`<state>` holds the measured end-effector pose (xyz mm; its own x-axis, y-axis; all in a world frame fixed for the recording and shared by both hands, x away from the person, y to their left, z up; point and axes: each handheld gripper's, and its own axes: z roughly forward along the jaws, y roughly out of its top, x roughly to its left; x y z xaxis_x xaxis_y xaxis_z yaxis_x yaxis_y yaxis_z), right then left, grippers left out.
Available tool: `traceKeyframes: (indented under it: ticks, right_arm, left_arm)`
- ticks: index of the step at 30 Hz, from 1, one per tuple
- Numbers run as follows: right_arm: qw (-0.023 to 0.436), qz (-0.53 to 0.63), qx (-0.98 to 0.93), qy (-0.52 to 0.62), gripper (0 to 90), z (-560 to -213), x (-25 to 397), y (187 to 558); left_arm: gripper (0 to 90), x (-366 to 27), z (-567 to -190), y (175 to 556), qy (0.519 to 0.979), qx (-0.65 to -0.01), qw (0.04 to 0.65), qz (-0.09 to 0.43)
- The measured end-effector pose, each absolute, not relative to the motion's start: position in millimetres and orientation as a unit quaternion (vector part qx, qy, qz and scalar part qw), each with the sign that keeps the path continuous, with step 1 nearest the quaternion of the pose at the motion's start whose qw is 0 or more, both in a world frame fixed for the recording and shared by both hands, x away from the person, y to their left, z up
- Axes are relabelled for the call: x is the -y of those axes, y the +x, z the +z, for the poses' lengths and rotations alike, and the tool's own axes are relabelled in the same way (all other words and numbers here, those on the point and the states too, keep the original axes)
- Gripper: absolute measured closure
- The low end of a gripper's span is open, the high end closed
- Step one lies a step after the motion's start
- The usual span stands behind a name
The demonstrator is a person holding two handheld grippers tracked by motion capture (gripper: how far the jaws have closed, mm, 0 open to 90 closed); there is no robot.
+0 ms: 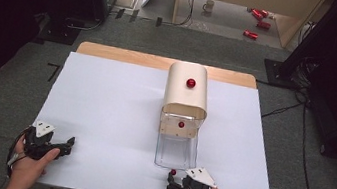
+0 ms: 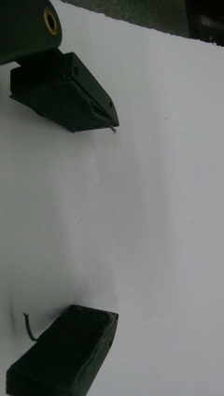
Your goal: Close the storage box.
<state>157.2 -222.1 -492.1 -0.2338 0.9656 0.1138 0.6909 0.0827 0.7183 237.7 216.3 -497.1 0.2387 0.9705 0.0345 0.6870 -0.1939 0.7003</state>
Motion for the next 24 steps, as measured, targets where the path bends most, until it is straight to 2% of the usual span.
traceKeyframes:
  ticks: [3, 4, 5, 6, 7, 9, 11, 12, 13, 14, 20, 24]
  right_arm:
    - [0.197, 0.344, -0.705, 0.588, 20.6, -492.3, 223.3, 157.0]
    - [0.191, 0.348, -0.7, 0.594, 26.9, -493.0, 224.8, 155.9]
    - [0.191, 0.348, -0.7, 0.594, 26.9, -493.0, 224.8, 155.9]
    - [0.178, 0.362, -0.696, 0.595, 36.2, -493.9, 225.9, 153.0]
    - [0.178, 0.362, -0.696, 0.595, 36.2, -493.9, 225.9, 153.0]
    - [0.189, 0.358, -0.703, 0.584, 47.4, -494.9, 222.1, 148.5]
    - [0.189, 0.359, -0.705, 0.582, 50.8, -494.7, 221.0, 148.0]
    - [0.187, 0.365, -0.707, 0.576, 58.0, -494.5, 219.0, 147.8]
    - [0.187, 0.365, -0.707, 0.576, 58.0, -494.5, 219.0, 147.8]
    - [0.185, 0.37, -0.71, 0.57, 64.6, -494.3, 216.8, 147.2]
    - [0.184, 0.379, -0.715, 0.558, 75.3, -493.1, 212.4, 146.6]
    - [0.179, 0.383, -0.717, 0.554, 77.0, -492.0, 211.3, 147.1]
  left_arm:
    - [7.0, -216.3, -497.1, 237.7, 0.732, -0.566, 0.288, 0.246]
    - [7.0, -216.3, -497.1, 237.7, 0.732, -0.566, 0.288, 0.246]
    - [7.1, -216.3, -497.1, 237.7, 0.732, -0.566, 0.288, 0.246]
    - [7.1, -216.3, -497.1, 237.7, 0.732, -0.566, 0.288, 0.246]
    - [7.0, -216.3, -497.1, 237.7, 0.732, -0.566, 0.288, 0.246]
    - [7.1, -216.3, -497.0, 237.7, 0.733, -0.566, 0.288, 0.246]
    - [7.1, -216.3, -497.0, 237.7, 0.733, -0.566, 0.288, 0.246]
    - [7.0, -216.3, -497.1, 237.7, 0.733, -0.566, 0.288, 0.246]
    - [7.1, -216.3, -497.1, 237.7, 0.733, -0.566, 0.288, 0.246]
    - [7.1, -216.3, -497.0, 237.7, 0.733, -0.566, 0.288, 0.246]
    - [7.1, -216.3, -497.1, 237.8, 0.733, -0.566, 0.288, 0.246]
    - [7.1, -216.3, -497.1, 237.8, 0.733, -0.566, 0.288, 0.246]
